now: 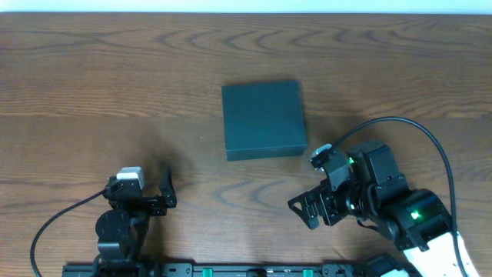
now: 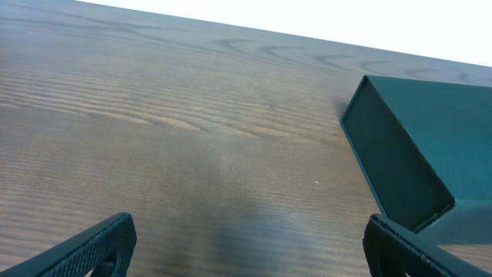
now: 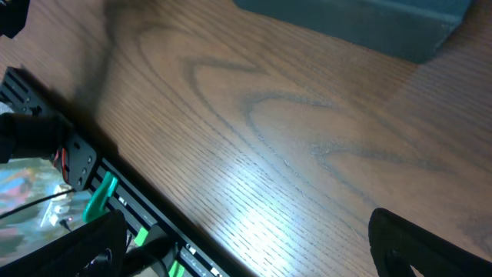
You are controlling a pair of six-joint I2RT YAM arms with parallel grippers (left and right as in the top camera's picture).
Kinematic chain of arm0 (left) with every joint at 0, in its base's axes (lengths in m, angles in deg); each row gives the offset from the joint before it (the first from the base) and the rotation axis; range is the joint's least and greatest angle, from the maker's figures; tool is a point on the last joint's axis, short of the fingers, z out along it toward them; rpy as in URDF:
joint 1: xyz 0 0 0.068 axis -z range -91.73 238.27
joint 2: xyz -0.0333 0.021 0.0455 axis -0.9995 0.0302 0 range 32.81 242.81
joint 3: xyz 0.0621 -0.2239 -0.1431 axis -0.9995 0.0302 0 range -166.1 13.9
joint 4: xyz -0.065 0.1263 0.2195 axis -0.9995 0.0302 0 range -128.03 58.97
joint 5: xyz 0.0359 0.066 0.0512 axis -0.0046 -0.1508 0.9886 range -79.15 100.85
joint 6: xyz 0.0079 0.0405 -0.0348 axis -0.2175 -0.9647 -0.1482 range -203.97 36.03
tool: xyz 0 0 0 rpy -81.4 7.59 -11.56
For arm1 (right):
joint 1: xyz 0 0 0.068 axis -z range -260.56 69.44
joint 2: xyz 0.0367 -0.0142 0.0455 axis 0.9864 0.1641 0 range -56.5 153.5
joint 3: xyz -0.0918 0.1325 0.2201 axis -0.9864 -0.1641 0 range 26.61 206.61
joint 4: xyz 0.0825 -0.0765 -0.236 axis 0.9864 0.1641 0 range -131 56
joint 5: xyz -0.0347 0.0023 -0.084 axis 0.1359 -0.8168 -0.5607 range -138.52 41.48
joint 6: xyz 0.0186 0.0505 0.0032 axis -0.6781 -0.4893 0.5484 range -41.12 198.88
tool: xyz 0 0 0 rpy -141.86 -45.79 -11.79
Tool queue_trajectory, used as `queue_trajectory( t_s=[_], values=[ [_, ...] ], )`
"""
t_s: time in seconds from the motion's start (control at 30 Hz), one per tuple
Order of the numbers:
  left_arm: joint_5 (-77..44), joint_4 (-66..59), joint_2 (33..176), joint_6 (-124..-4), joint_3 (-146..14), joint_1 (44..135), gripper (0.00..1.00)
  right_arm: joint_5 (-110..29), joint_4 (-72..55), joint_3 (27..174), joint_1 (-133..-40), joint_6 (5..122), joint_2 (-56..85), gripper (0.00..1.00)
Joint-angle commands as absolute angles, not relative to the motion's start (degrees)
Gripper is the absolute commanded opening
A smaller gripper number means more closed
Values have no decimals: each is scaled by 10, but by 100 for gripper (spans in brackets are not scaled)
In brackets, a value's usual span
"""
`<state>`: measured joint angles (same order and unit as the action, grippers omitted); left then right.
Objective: Pack container
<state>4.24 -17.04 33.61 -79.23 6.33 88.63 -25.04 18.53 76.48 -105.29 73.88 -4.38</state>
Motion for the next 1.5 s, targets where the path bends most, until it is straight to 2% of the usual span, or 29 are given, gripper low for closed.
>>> queue_trajectory(
  t_s=[0.0, 0.87, 0.97, 1.07, 1.17, 1.33, 1.47],
  values=[
    [50, -171, 330, -786, 76, 883, 95, -252, 186, 765, -1057, 736, -44, 99],
    [51, -171, 331, -786, 76, 883, 96, -252, 186, 764, -1058, 736, -44, 99],
    [51, -171, 331, -786, 76, 883, 95, -302, 183, 764, -1060, 760, -52, 99],
    [51, -171, 331, -786, 76, 883, 96, -337, 164, 755, -1062, 773, -95, 99],
    [51, -171, 331, -786, 76, 883, 95, -337, 90, 703, -1076, 814, -168, 99],
    [51, -171, 331, -786, 76, 883, 95, -337, 6, 567, -1095, 844, -314, 99],
    [51, -171, 331, -786, 76, 883, 95, -337, -12, 454, -1095, 843, -433, 99]
  ],
)
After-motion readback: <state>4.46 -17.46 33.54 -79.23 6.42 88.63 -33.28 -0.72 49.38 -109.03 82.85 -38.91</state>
